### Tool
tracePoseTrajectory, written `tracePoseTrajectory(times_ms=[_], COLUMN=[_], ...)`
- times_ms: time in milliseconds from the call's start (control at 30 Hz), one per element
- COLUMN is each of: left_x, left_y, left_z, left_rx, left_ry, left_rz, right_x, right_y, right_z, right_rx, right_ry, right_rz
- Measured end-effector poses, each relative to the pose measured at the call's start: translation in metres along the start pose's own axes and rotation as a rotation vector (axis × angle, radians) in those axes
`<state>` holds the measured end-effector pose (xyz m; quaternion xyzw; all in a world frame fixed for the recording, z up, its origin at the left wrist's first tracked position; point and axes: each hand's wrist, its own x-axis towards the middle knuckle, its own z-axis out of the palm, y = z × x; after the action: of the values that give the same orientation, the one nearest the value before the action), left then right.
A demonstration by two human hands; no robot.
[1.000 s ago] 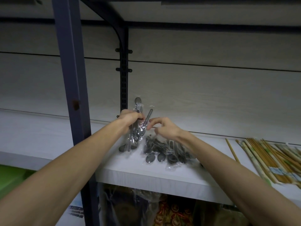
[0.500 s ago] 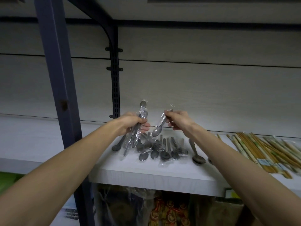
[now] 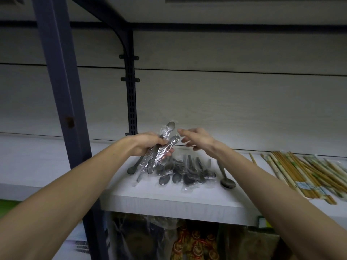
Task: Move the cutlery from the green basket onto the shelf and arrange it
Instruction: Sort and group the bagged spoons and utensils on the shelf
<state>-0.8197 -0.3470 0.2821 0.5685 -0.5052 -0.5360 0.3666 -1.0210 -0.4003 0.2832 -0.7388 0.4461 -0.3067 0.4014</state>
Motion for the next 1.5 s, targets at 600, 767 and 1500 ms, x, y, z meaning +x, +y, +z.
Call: tracePoseTrajectory(times_ms=[600,767,1500], left_x=[-0.012,-0.01,0.011], left_y=[0.003,0.004,-0.003], left_z=[-0.003,-0.005,-0.031], left_rx=[0.127,0.13,-0.162], left_ry=[-0.224,-0.246,0.477], left_rz=[-0.114,-0.133,0.018], right_x=[0.01,0.005,-0.052], right_y=[0.006,0.003,0.014], right_z=[0.001,-0.002,0.011], right_rx=[0.504,0.49,-0.797], right_ry=[-0.068,-0.115,0.08], right_rz=[0.019,0.0,-0.808])
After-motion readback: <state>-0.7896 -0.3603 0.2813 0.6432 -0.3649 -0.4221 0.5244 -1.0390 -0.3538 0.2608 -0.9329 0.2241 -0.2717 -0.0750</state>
